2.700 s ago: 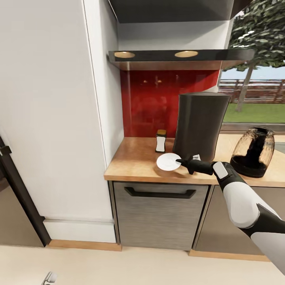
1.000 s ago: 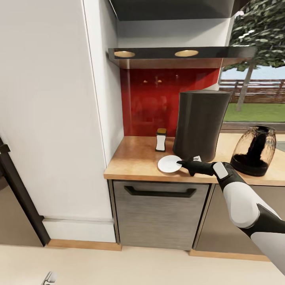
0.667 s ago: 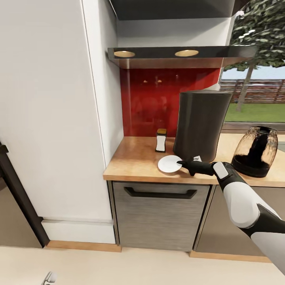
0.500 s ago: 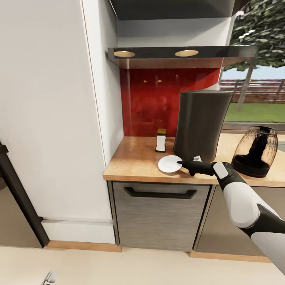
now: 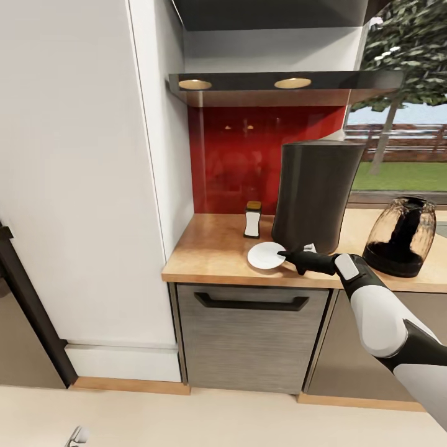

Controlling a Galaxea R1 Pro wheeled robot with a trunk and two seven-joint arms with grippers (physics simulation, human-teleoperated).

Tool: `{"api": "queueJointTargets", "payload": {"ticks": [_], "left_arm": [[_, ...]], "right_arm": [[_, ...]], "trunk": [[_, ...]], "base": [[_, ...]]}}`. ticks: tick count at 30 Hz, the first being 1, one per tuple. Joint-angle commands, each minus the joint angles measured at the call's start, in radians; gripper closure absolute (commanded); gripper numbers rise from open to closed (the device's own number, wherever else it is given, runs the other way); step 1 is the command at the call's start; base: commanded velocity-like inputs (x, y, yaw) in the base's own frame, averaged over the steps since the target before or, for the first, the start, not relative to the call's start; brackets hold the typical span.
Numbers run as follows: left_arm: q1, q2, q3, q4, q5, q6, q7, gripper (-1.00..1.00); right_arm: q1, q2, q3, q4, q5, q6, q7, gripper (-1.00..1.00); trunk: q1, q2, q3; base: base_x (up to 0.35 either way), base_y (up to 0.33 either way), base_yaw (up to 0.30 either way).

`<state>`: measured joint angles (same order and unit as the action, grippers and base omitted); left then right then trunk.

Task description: Set up a coffee station on the kitchen countertop: keep the coffee maker on the countertop, move the bottle of coffee from the kitchen shelf to the counter next to the coffee maker, place a paper coffee filter on top of the coffee maker, put the saucer next to the coffee maker with the coffee cup on the saucer, and place the electric kettle next to the coffee maker.

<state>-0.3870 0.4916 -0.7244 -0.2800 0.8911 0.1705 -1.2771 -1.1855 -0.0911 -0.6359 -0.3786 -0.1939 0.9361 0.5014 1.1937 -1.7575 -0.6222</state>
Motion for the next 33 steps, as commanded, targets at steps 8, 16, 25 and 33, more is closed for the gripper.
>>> {"api": "queueJointTargets", "payload": {"ticks": [8,16,25,33], "left_arm": [[-0.001,0.001,-0.007,-0.001,0.009,0.011,-0.002,-1.0],[-0.001,0.001,-0.007,-0.001,0.009,0.011,-0.002,-1.0],[-0.001,0.001,-0.007,-0.001,0.009,0.011,-0.002,-1.0],[-0.001,0.001,-0.007,-0.001,0.009,0.011,-0.002,-1.0]], "right_arm": [[0.0,0.001,-0.002,0.001,0.017,0.006,-0.001,1.0],[0.0,0.001,-0.002,0.003,0.017,0.006,-0.001,-1.0],[0.0,0.001,-0.003,0.003,0.016,0.007,-0.001,-1.0],[0.0,0.0,-0.003,0.001,0.013,0.01,0.006,-1.0]], "trunk": [[0.0,0.0,-0.001],[0.0,0.0,-0.001],[0.0,0.0,-0.001],[0.0,0.0,-0.001]], "base": [[0.0,0.0,0.0],[0.0,0.0,0.0],[0.0,0.0,0.0],[-0.092,-0.078,0.0]]}}
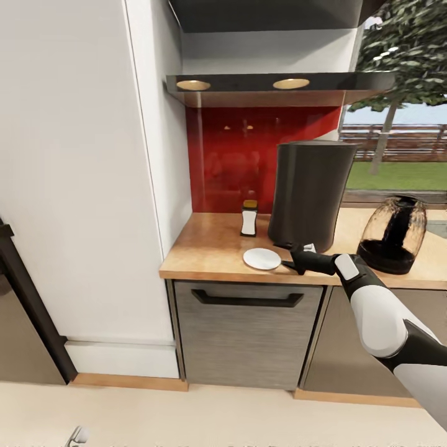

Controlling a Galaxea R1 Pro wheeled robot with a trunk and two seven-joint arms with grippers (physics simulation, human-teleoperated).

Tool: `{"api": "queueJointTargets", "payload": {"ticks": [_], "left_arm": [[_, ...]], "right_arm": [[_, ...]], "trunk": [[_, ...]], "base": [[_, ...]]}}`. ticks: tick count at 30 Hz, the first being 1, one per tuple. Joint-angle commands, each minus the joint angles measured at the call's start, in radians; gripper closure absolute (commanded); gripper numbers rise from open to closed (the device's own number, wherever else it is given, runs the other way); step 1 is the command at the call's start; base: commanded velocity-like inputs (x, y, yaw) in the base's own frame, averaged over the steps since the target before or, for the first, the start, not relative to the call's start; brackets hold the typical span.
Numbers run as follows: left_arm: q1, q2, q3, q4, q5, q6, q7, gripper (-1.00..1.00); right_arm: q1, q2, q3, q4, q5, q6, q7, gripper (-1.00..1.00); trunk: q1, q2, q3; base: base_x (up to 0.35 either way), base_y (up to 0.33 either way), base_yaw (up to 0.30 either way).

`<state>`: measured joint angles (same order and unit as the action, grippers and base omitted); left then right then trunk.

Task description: Set up a coffee station on the kitchen countertop: keep the coffee maker on the countertop, move the bottle of coffee from the kitchen shelf to the counter next to the coffee maker, place a paper coffee filter on top of the coffee maker, put the saucer next to the coffee maker with the coffee cup on the saucer, and place the electric kettle next to the coffee maker.

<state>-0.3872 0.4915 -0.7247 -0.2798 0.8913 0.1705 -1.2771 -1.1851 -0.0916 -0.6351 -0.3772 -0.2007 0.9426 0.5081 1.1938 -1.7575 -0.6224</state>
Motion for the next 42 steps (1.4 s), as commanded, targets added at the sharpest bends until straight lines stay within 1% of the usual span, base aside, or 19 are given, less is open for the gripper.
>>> {"api": "queueJointTargets", "payload": {"ticks": [1,6,11,13,15,18,19,21,22,25,26,27,29,33,35,37,38,41,42], "left_arm": [[-0.001,0.001,-0.007,-0.001,0.009,0.011,-0.002,-1.0],[-0.001,0.001,-0.007,-0.001,0.009,0.011,-0.002,-1.0],[-0.001,0.001,-0.008,-0.001,0.009,0.011,-0.002,-1.0],[-0.001,0.001,-0.008,-0.001,0.009,0.011,-0.002,-1.0],[-0.001,0.001,-0.008,-0.001,0.009,0.011,-0.002,-1.0],[-0.001,0.001,-0.008,-0.001,0.009,0.011,-0.002,-1.0],[-0.001,0.001,-0.008,-0.001,0.009,0.011,-0.002,-1.0],[-0.001,0.001,-0.009,-0.001,0.009,0.011,-0.002,-1.0],[-0.001,0.001,-0.009,-0.001,0.009,0.011,-0.002,-1.0],[-0.001,0.0,-0.01,-0.001,0.009,0.011,-0.002,-1.0],[-0.001,-0.001,-0.01,-0.001,0.009,0.011,-0.002,-1.0],[-0.001,-0.001,-0.01,-0.001,0.009,0.011,-0.002,-1.0],[-0.001,-0.004,-0.01,-0.001,0.009,0.011,-0.002,-1.0],[-0.001,-0.006,-0.009,-0.001,0.009,0.011,-0.002,-1.0],[-0.001,-0.006,-0.008,-0.001,0.009,0.011,-0.001,-1.0],[-0.001,-0.007,-0.008,-0.001,0.009,0.011,-0.001,-1.0],[-0.001,-0.007,-0.008,0.0,0.009,0.011,-0.001,-1.0],[-0.001,-0.021,-0.008,0.0,0.009,0.011,0.002,-1.0],[-0.001,-0.035,-0.007,0.0,0.009,0.01,0.007,-1.0]], "right_arm": [[-0.001,0.0,-0.004,0.0,0.019,0.003,0.0,-1.0],[-0.001,-0.001,-0.003,0.0,0.018,0.003,0.029,-1.0],[0.0,-0.002,-0.002,0.001,0.018,0.002,0.102,-1.0],[0.005,-0.003,0.0,0.0,0.022,0.001,0.19,-1.0],[0.042,-0.006,0.01,-0.012,0.027,-0.019,0.325,-1.0],[0.072,-0.007,0.036,-0.032,0.037,-0.063,0.425,-1.0],[0.098,-0.008,0.067,-0.049,0.051,-0.103,0.492,-1.0],[0.125,-0.009,0.106,-0.07,0.067,-0.14,0.563,-1.0],[0.154,-0.01,0.142,-0.097,0.084,-0.171,0.638,-1.0],[0.206,-0.011,0.177,-0.142,0.111,-0.215,0.741,-1.0],[0.245,-0.013,0.191,-0.179,0.133,-0.247,0.793,-1.0],[0.263,-0.014,0.196,-0.198,0.145,-0.259,0.813,-1.0],[0.351,-0.022,0.207,-0.254,0.197,-0.294,0.863,-1.0],[0.467,-0.046,0.212,-0.29,0.249,-0.368,0.905,-1.0],[0.599,-0.082,0.214,-0.302,0.329,-0.454,0.931,-1.0],[0.654,-0.096,0.214,-0.302,0.366,-0.485,0.938,-1.0],[0.739,-0.12,0.213,-0.302,0.411,-0.546,0.943,-1.0],[0.836,-0.157,0.211,-0.283,0.441,-0.62,0.942,-1.0],[0.876,-0.181,0.21,-0.26,0.448,-0.655,0.94,-1.0]], "trunk": [[0.0,-0.001,-0.001],[0.0,-0.001,-0.001],[0.0,-0.001,-0.001],[0.0,-0.001,-0.001],[0.0,-0.001,-0.001],[0.0,-0.001,-0.001],[0.0,-0.001,-0.001],[0.0,-0.001,-0.001],[0.0,-0.001,-0.001],[0.0,-0.001,-0.001],[0.0,-0.001,-0.001],[0.0,-0.001,-0.001],[0.0,-0.001,-0.001],[0.0,-0.001,-0.001],[0.0,-0.001,-0.001],[0.0,-0.001,-0.001],[0.0,-0.001,-0.001],[0.0,-0.001,-0.001],[0.0,-0.001,-0.001]], "base": [[-0.031,-0.027,0.0],[-0.077,-0.059,0.0],[-0.065,-0.053,0.0],[-0.016,-0.013,0.0],[-0.007,-0.005,0.0],[-0.003,-0.003,0.0],[-0.002,-0.001,0.0],[-0.001,-0.001,0.0],[0.0,0.0,0.0],[0.0,0.0,0.0],[0.0,0.0,0.0],[0.0,0.0,0.0],[0.0,0.0,0.0],[0.0,0.0,0.0],[0.0,0.0,0.0],[0.0,0.0,0.0],[0.0,0.0,0.0],[0.0,0.0,0.0],[0.0,0.0,0.0]]}}
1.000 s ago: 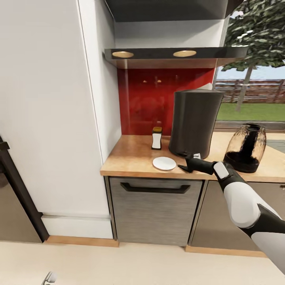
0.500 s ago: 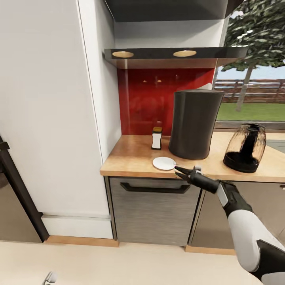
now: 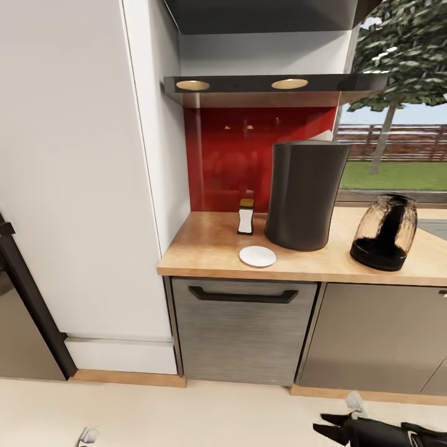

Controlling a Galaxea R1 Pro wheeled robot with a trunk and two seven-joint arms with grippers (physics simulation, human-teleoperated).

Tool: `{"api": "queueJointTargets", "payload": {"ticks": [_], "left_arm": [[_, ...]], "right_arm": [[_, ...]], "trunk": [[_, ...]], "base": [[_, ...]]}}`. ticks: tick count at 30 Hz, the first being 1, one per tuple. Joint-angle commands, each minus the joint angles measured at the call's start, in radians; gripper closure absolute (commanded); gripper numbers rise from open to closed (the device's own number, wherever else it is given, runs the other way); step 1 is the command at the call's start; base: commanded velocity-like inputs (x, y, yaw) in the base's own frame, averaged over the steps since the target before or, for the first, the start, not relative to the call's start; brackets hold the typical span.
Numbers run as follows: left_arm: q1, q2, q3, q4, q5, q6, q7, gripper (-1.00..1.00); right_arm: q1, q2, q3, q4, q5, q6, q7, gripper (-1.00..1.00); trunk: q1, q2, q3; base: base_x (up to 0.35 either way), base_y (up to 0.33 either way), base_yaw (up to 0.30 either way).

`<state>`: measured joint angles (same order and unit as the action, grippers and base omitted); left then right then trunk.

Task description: Set up a coffee station on the kitchen countertop: keep the coffee maker on the countertop, move the bottle of coffee from the kitchen shelf to the counter next to the coffee maker, place a paper coffee filter on top of the coffee maker, put the saucer next to the coffee maker with the coffee cup on the saucer, and place the electric kettle next to the coffee maker.

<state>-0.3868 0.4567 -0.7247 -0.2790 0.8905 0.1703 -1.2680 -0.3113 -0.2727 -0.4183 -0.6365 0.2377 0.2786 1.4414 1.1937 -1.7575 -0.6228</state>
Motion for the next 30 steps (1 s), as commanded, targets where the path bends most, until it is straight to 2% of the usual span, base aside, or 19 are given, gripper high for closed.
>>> {"api": "queueJointTargets", "payload": {"ticks": [1,2,4,6,9,16,17,21,24,25,26,30], "left_arm": [[-0.001,-0.018,-0.007,0.0,0.01,0.01,0.01,-1.0],[-0.001,-0.039,-0.006,0.0,0.01,0.006,0.036,-1.0],[-0.001,-0.056,-0.006,0.0,0.01,0.003,0.065,-1.0],[-0.001,-0.077,-0.006,0.003,0.01,-0.001,0.114,-1.0],[-0.001,-0.084,-0.006,0.025,0.01,-0.002,0.129,-1.0],[-0.001,-0.088,-0.003,0.046,0.01,-0.004,0.138,-1.0],[-0.001,-0.087,0.001,0.048,0.01,-0.004,0.139,-1.0],[-0.001,-0.087,0.001,0.049,0.01,-0.004,0.139,-1.0],[-0.001,-0.087,0.001,0.066,0.01,-0.004,0.14,-1.0],[-0.001,-0.087,0.003,0.087,0.01,-0.004,0.14,-1.0],[-0.001,-0.087,0.004,0.099,0.01,-0.003,0.14,-1.0],[-0.001,-0.087,0.023,0.147,0.01,-0.003,0.139,-1.0]], "right_arm": [[0.032,-0.026,-0.007,0.029,0.014,-0.025,0.005,-1.0],[0.051,-0.052,-0.008,0.076,0.016,-0.059,0.003,-1.0],[0.063,-0.075,-0.009,0.121,0.016,-0.09,0.0,-1.0],[0.077,-0.115,-0.023,0.182,0.017,-0.133,-0.004,-1.0],[0.081,-0.135,-0.037,0.201,0.017,-0.145,-0.005,-1.0],[0.084,-0.156,-0.047,0.213,0.017,-0.146,-0.006,-1.0],[0.084,-0.17,-0.048,0.214,0.017,-0.146,-0.024,-1.0],[0.084,-0.173,-0.062,0.216,0.017,-0.145,-0.053,-1.0],[0.084,-0.174,-0.117,0.217,0.017,-0.146,-0.098,-1.0],[0.084,-0.175,-0.16,0.217,0.017,-0.148,-0.126,-1.0],[0.084,-0.175,-0.18,0.217,0.018,-0.149,-0.14,-1.0],[0.084,-0.175,-0.233,0.221,0.019,-0.154,-0.199,-1.0]], "trunk": [[0.0,0.0,-0.001],[0.0,0.0,-0.001],[0.0,0.0,-0.001],[0.0,0.0,-0.001],[0.0,0.0,-0.001],[0.0,0.0,-0.001],[0.0,0.0,-0.001],[0.0,0.0,-0.001],[0.0,0.0,-0.001],[0.0,0.0,-0.001],[0.0,0.0,-0.001],[0.0,0.0,-0.001]], "base": [[0.0,0.0,0.0],[0.0,0.0,0.0],[0.0,0.0,0.0],[0.0,0.0,0.0],[0.0,0.0,0.0],[0.0,0.0,0.0],[0.0,0.0,0.0],[0.0,0.0,0.0],[0.0,0.0,0.0],[0.0,0.0,0.0],[0.0,0.0,0.0],[0.0,0.0,0.0]]}}
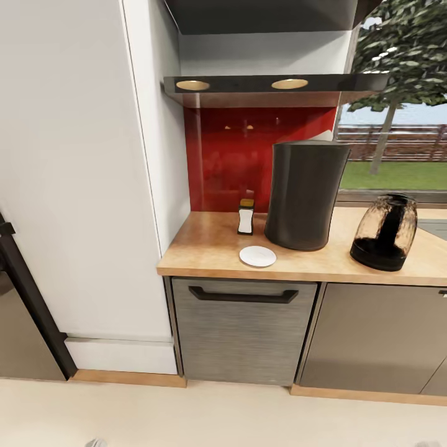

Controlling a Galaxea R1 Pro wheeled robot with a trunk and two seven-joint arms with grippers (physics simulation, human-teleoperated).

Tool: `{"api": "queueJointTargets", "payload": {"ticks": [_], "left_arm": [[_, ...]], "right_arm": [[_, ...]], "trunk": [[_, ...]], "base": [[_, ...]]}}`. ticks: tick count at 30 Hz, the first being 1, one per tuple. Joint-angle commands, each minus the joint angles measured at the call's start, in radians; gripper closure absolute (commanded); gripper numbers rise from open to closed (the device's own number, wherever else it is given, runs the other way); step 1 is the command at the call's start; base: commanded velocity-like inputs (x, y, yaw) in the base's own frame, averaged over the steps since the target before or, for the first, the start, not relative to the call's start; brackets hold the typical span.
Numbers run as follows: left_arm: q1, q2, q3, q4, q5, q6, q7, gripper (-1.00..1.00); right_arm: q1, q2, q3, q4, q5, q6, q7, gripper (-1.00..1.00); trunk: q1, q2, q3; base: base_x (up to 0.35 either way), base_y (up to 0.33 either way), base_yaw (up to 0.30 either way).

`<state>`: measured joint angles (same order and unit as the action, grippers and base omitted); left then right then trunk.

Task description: Set up a coffee station on the kitchen countertop: keep the coffee maker on the countertop, move the bottle of coffee from the kitchen shelf to the counter next to the coffee maker, place a paper coffee filter on top of the coffee maker, put the saucer next to the coffee maker with the coffee cup on the saucer, and place the electric kettle next to the coffee maker.

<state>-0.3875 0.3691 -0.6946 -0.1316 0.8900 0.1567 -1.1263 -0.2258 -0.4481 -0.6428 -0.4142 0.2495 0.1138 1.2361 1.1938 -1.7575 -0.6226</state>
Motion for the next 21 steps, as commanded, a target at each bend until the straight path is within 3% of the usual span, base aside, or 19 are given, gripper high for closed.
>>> {"api": "queueJointTargets", "payload": {"ticks": [1,7,14,21], "left_arm": [[-0.001,0.001,0.0,0.007,0.01,0.01,-0.002,-1.0],[-0.001,-0.005,0.021,0.036,0.01,0.01,-0.001,-1.0],[-0.001,-0.02,0.028,0.079,0.01,0.012,0.001,-1.0],[-0.001,-0.029,0.031,0.09,0.01,0.012,0.002,-1.0]], "right_arm": [[-0.001,0.001,-0.016,0.003,0.007,0.01,-0.007,-1.0],[-0.001,0.001,-0.039,0.047,0.01,-0.004,-0.056,-1.0],[0.014,0.001,-0.044,0.091,0.011,-0.088,-0.066,-1.0],[0.025,0.003,-0.044,0.101,0.012,-0.116,-0.066,-1.0]], "trunk": [[0.0,-0.001,-0.001],[0.0,-0.001,-0.001],[0.0,-0.001,-0.001],[0.0,-0.001,0.003]], "base": [[0.0,0.0,0.0],[0.0,0.0,0.0],[0.0,0.0,-0.013],[0.001,0.0,-0.157]]}}
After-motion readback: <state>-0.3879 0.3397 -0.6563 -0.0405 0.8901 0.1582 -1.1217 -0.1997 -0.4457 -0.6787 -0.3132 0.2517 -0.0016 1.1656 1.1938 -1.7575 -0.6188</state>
